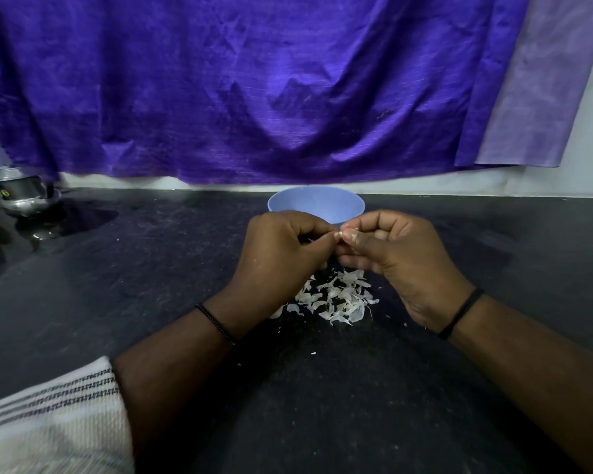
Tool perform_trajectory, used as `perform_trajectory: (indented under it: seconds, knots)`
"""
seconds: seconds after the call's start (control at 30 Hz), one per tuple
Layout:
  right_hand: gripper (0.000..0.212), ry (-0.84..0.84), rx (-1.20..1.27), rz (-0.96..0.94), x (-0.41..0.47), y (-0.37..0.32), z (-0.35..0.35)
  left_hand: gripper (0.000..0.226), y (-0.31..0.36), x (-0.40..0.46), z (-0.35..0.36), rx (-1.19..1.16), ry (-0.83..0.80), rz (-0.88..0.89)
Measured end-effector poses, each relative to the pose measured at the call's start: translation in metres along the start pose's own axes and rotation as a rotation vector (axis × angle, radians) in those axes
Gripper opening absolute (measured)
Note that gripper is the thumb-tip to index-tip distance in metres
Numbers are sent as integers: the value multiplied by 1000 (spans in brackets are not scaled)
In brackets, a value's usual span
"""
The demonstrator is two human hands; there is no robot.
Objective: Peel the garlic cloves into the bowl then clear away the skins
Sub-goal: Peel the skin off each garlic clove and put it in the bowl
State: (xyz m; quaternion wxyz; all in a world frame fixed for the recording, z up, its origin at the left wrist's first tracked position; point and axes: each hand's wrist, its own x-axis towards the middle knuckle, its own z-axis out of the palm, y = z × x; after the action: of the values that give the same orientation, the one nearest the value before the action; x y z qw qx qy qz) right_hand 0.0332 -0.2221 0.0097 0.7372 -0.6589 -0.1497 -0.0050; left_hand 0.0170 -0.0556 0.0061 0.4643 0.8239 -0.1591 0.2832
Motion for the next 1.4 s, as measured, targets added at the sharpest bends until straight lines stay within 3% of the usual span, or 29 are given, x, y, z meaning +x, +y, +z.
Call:
perform_trajectory:
  seconds: [0.37,0.67,0.93,1.4]
  knots:
    - [6,62,44,-7,-4,-3,10,10,-3,-2,7,-72,66,3]
    - [5,66,98,-4,-6,-4,12,9,1,-2,11,-179,104,-135]
    - [13,81,16,-34,-3,2,11,8,-1,-1,15,-276,86,-360]
    - [15,81,-136,-112,-2,7,9,15,-1,0,14,-313,53,-382]
